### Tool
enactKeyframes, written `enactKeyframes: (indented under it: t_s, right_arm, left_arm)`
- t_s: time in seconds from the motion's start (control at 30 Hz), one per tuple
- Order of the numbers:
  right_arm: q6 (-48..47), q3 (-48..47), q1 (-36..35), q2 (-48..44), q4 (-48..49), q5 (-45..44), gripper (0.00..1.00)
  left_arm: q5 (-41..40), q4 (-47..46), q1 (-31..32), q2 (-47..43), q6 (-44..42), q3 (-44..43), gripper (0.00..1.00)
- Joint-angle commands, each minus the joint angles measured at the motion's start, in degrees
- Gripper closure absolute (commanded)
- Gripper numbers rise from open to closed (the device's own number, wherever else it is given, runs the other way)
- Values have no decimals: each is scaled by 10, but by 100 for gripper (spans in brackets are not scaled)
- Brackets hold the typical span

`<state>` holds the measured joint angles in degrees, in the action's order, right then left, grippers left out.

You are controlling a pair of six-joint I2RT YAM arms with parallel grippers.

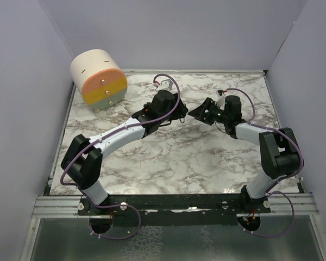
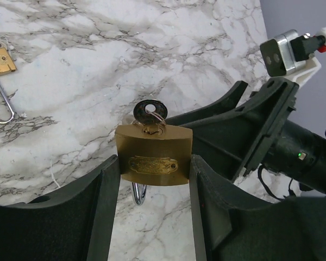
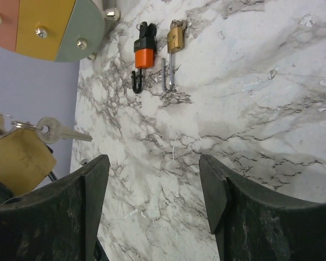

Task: Unlock with the key

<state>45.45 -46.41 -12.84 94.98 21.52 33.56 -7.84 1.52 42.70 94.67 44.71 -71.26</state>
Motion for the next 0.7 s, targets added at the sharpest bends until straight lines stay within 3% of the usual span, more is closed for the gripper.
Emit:
enactKeyframes:
  t_s: [0.0, 0.2, 0.5, 0.67]
  right_arm:
    - [10, -12, 8, 10, 34, 37, 33]
    - [-23, -16, 10, -33, -30, -26, 33]
    - [-87, -5, 26, -208, -189, -206, 33]
    - [-120, -11, 29, -288, -235, -254, 33]
  left_arm:
    - [16, -67, -5, -47, 13, 9, 100]
    - [-59, 27, -10, -2, -19, -77, 100]
    - [-194, 200, -18, 182, -51, -295, 100]
    - [-239, 298, -18, 302, -60, -438, 100]
